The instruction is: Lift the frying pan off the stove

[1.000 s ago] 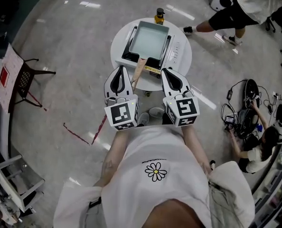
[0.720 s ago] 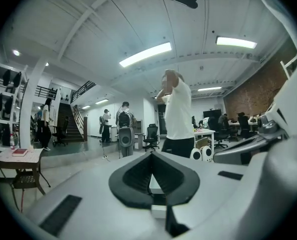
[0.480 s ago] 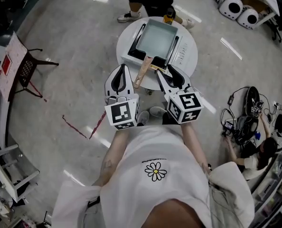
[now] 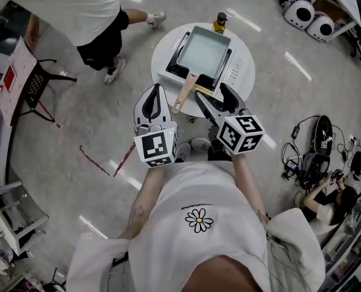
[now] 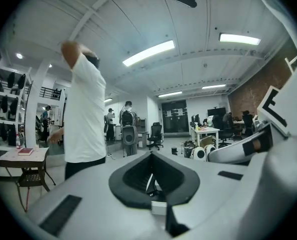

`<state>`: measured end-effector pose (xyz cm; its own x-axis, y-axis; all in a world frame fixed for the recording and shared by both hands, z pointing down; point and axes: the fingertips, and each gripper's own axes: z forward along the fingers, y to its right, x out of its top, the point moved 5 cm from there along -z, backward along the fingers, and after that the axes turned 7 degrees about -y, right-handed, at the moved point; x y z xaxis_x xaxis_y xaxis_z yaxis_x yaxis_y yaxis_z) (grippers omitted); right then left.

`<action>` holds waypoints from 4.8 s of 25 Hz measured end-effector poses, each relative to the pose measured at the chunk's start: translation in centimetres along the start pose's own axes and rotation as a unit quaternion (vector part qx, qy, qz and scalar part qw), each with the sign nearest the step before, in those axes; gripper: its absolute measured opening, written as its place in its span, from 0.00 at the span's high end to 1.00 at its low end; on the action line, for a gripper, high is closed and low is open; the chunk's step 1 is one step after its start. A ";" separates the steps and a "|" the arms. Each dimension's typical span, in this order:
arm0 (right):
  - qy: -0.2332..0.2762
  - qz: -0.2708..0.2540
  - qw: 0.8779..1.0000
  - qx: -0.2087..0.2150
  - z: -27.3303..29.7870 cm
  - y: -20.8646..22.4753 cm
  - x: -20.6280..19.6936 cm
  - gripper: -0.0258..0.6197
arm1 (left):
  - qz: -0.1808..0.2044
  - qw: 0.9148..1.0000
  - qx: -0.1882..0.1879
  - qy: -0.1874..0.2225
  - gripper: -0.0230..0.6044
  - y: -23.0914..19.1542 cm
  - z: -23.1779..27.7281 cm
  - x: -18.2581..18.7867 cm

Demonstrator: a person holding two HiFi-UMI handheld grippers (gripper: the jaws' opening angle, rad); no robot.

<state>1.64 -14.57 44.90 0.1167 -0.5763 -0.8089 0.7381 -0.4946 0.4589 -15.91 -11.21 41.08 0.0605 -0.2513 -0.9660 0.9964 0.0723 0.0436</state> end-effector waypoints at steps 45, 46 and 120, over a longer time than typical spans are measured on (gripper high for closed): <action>-0.118 0.573 0.755 0.295 14.0 3.3 -9.6 0.59 | -0.028 0.993 0.065 -0.094 0.96 -2.5 -1.0 -5.5; -0.119 0.575 0.754 0.295 14.1 3.2 -9.7 0.62 | -0.028 0.993 0.067 -0.095 0.96 -2.5 -1.1 -5.6; -0.137 0.402 0.846 0.324 9.8 -1.1 4.1 0.85 | -0.068 0.997 0.043 -0.018 0.96 -4.4 0.3 -1.3</action>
<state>-5.20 -22.74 44.71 0.1845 -0.9807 -0.0652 -0.0353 -0.0730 0.9967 -20.36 -11.51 42.20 -0.0753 -0.2868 -0.9550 0.9968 -0.0475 -0.0643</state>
